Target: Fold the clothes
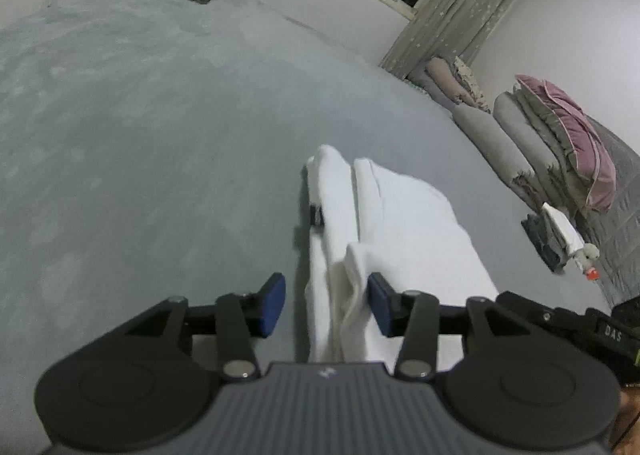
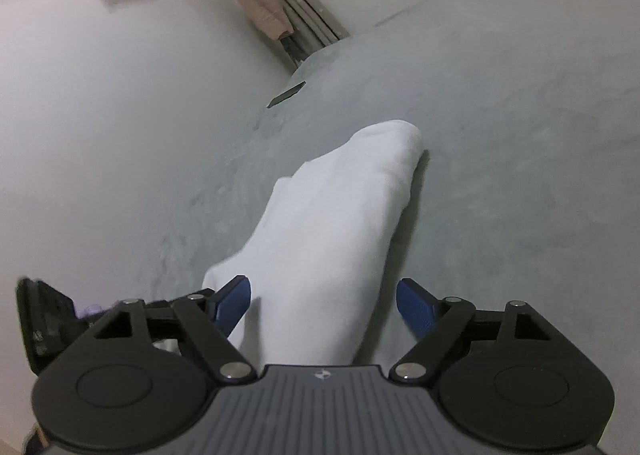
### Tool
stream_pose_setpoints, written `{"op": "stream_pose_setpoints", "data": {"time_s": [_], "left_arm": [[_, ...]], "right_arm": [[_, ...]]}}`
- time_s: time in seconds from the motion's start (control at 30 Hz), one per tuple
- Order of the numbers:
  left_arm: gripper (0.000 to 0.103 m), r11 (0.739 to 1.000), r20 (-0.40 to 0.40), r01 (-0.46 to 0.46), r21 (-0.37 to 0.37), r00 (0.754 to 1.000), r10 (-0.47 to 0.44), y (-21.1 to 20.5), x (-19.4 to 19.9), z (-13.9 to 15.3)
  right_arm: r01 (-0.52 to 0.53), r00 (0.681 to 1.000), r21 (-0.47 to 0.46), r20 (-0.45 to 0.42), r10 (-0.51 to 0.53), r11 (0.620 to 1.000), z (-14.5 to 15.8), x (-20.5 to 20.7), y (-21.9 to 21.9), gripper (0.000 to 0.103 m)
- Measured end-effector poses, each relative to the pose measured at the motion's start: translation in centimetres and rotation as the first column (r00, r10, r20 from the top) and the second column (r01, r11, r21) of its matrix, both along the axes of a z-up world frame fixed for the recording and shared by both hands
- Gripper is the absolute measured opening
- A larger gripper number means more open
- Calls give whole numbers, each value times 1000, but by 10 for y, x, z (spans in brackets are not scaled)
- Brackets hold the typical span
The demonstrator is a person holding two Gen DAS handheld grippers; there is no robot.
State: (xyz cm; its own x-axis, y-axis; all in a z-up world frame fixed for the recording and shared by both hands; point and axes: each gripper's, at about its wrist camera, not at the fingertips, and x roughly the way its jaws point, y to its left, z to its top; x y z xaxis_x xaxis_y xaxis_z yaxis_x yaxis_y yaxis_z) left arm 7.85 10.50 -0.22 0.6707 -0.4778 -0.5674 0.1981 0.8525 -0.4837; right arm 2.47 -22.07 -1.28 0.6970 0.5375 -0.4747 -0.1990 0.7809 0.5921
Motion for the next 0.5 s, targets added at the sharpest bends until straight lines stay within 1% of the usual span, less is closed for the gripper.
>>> {"op": "stream_pose_setpoints", "data": {"time_s": [0.03,0.1,0.13,0.17,0.23,0.3,0.37,0.43,0.5], "left_arm": [[43,1000,9,0,1,1000,0,-2,4,0],[41,1000,20,4,9,1000,-4,-5,10,-2],[36,1000,25,8,15,1000,-8,-7,13,-3],[34,1000,30,15,20,999,-16,-9,14,-5],[29,999,42,25,35,999,-26,-12,14,-7],[27,998,56,34,52,998,-36,-15,13,-8],[25,997,69,38,67,997,-43,-17,10,-7],[25,997,75,38,71,996,-43,-16,8,-7],[25,997,76,37,71,996,-42,-15,7,-7]], "right_arm": [[1,1000,26,-10,-1,1000,-1,6,-2,80],[6,1000,33,-19,-5,999,-3,17,-3,75],[2,1000,28,-26,-1,1000,-5,21,-1,66],[-1,999,23,-34,2,1000,-8,26,0,58],[-1,999,3,-34,1,1000,-12,29,3,52],[3,999,-5,-32,-3,1000,-13,30,3,47],[8,1000,-23,-27,-9,1000,-13,28,4,37],[16,1000,-47,-19,-17,999,-13,25,7,36],[12,1000,-54,-13,-12,998,-13,29,10,37]]}}
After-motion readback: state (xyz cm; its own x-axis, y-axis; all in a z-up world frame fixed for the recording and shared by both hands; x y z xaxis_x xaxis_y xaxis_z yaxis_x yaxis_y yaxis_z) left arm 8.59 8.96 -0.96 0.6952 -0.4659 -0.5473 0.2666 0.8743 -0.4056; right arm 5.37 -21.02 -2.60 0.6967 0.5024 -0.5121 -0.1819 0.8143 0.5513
